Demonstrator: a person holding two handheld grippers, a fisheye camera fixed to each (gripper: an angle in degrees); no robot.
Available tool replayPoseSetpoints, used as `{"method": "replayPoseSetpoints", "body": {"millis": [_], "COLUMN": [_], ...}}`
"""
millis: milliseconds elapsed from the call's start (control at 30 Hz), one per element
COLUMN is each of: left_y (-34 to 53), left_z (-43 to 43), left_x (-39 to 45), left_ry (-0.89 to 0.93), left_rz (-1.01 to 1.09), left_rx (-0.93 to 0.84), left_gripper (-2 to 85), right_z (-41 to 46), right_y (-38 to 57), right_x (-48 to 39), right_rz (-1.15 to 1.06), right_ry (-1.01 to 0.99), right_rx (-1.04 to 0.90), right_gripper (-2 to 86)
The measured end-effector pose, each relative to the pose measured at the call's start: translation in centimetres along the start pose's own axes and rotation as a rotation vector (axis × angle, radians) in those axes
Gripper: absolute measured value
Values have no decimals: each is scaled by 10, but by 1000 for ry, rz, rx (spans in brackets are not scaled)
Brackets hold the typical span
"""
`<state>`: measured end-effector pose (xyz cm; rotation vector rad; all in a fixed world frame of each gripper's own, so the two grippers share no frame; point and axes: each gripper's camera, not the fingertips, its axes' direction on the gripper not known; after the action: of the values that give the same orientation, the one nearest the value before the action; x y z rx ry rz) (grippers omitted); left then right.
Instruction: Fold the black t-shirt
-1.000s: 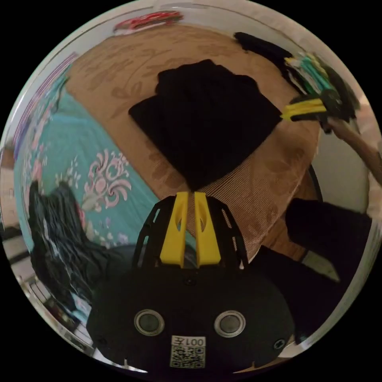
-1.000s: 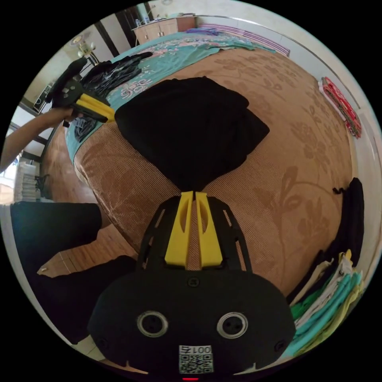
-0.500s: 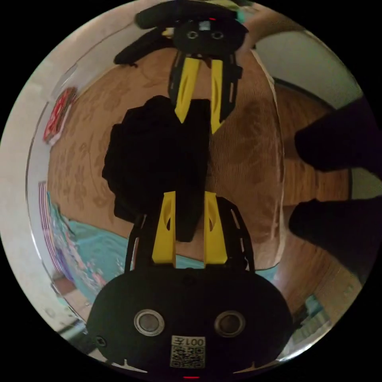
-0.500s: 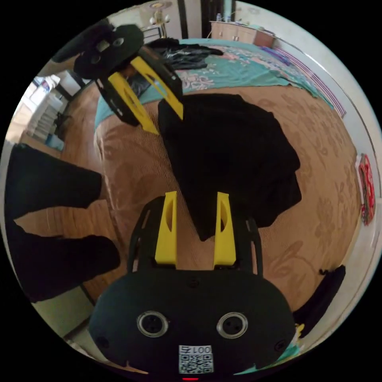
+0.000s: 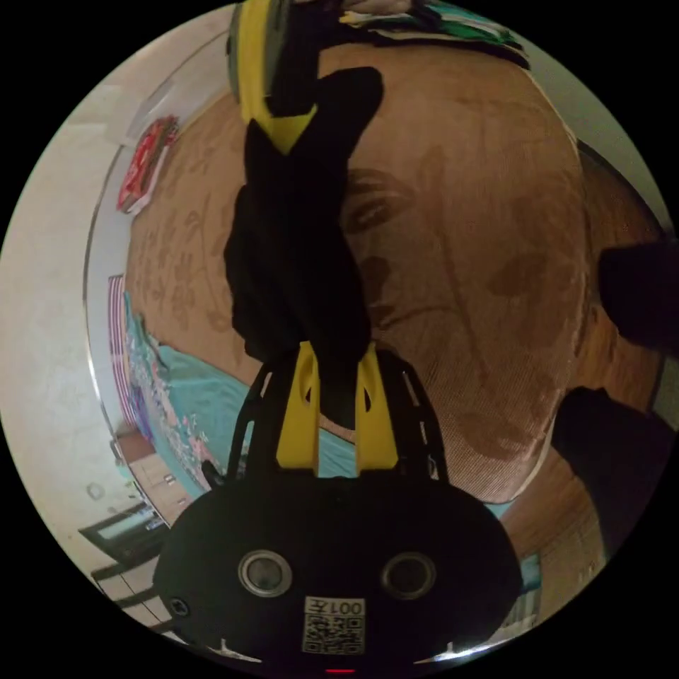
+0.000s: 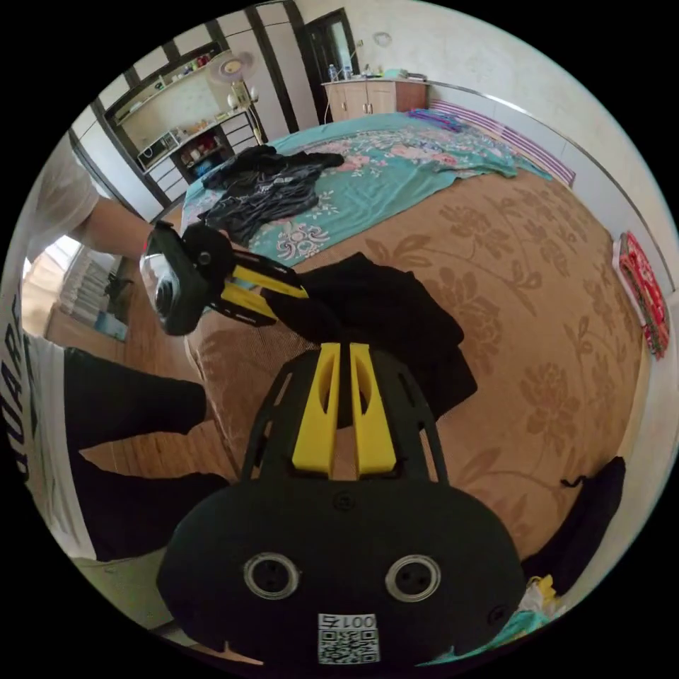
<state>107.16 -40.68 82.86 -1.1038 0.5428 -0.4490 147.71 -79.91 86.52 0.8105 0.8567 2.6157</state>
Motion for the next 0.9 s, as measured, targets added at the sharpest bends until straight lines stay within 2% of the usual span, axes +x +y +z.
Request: {"method": "replayPoseSetpoints", "body": {"millis": [67,200,333,433,567,700,900], "left_y": [-12,-38,-68,-91,-116,-142,-222], "left_z": [-13,-45,-72,-92,-119,-165,-242], "left_x": [-7,-44,-75,-89,-100,-112,-158], "left_ry": [32,298,453,510,486,397,441], "left_rz": [-35,-151,-168,-129,-65,8,37], "left_rx": [24,74,127,143,140,166,311], "left_gripper": [62,57,56,56,55,55,54], "right_z": [-7,-4,10,32,36,-5,-104], "right_y": [4,19,25,20,16,17,37], "right_x": [0,-4,-18,-23,-20,-12,47], "right_rz": [-54,-140,-104,-14,72,64,-8], "right_ry": [59,87,124,308,588,614,647], "right_rx": [-20,-83,-103,-150,-150,-122,-163], "right_gripper": [33,77,132,134,54,47,41]}}
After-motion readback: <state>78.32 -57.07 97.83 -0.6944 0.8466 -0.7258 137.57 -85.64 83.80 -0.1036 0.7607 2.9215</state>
